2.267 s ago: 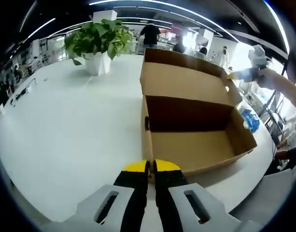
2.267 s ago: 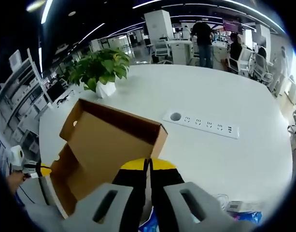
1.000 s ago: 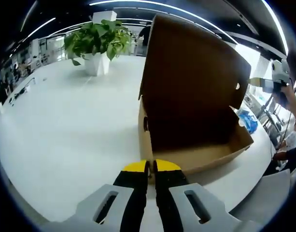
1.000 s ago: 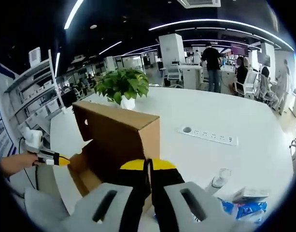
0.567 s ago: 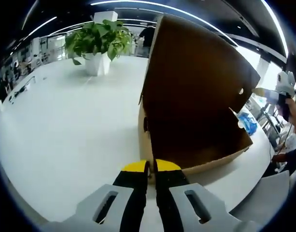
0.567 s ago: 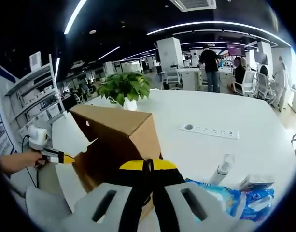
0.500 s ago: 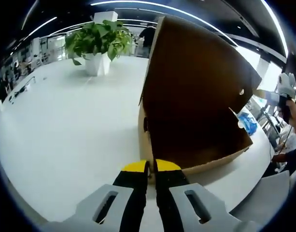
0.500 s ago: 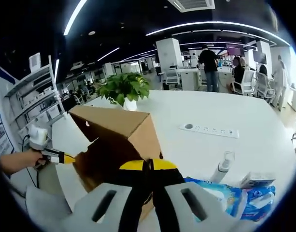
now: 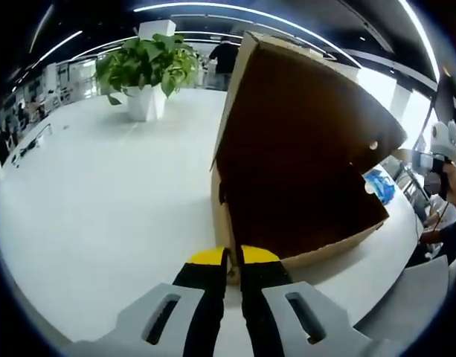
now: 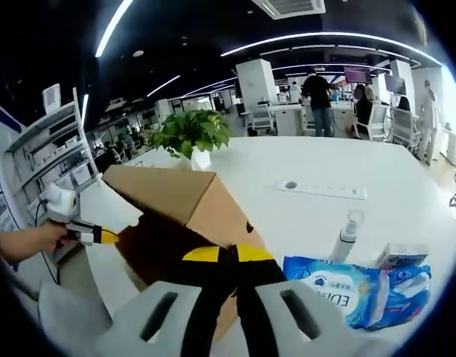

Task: Operate the shoe box by opening the lid, removing the specified soft item, and placing it in the target area until the item is outside and the box remains undamaged.

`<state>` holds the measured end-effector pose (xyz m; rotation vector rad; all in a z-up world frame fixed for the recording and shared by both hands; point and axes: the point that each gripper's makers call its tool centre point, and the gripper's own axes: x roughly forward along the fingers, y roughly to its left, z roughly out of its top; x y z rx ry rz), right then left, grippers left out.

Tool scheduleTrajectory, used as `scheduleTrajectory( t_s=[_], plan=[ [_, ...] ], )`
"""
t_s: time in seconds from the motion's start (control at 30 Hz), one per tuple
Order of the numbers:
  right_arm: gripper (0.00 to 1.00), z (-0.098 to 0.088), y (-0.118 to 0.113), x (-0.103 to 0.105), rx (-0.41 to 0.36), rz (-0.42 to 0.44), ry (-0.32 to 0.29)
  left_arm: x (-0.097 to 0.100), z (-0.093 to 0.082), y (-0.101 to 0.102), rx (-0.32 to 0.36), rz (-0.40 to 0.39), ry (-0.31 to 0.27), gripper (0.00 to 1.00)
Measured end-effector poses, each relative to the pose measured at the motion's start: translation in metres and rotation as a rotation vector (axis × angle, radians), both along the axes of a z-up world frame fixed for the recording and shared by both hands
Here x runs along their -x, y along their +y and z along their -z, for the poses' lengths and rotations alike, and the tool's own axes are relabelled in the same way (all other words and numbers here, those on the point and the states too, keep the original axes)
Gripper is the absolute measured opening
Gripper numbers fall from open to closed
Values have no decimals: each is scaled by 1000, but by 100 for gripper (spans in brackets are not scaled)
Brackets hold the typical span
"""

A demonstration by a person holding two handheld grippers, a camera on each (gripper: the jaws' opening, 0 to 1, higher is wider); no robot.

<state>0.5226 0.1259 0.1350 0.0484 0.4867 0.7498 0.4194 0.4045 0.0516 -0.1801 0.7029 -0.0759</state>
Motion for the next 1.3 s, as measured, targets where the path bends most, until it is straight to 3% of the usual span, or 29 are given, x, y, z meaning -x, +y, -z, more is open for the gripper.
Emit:
scheduleTrajectory(
  t_s=[0.53, 0.8, 1.13, 1.3],
  plan=[
    [8, 34, -2, 29, 69, -52, 14, -10, -25, 3, -27, 23, -74, 11],
    [11, 43, 4, 42, 114, -130, -14, -6, -24, 1, -41, 60, -81, 17],
    [21, 56, 7, 54, 139, -178, -1, -3, -28, -4, -37, 102, -104, 24],
    [28, 60, 11, 62, 150, -226, -5, 4, -22, -9, -76, 165, -83, 25]
  ],
)
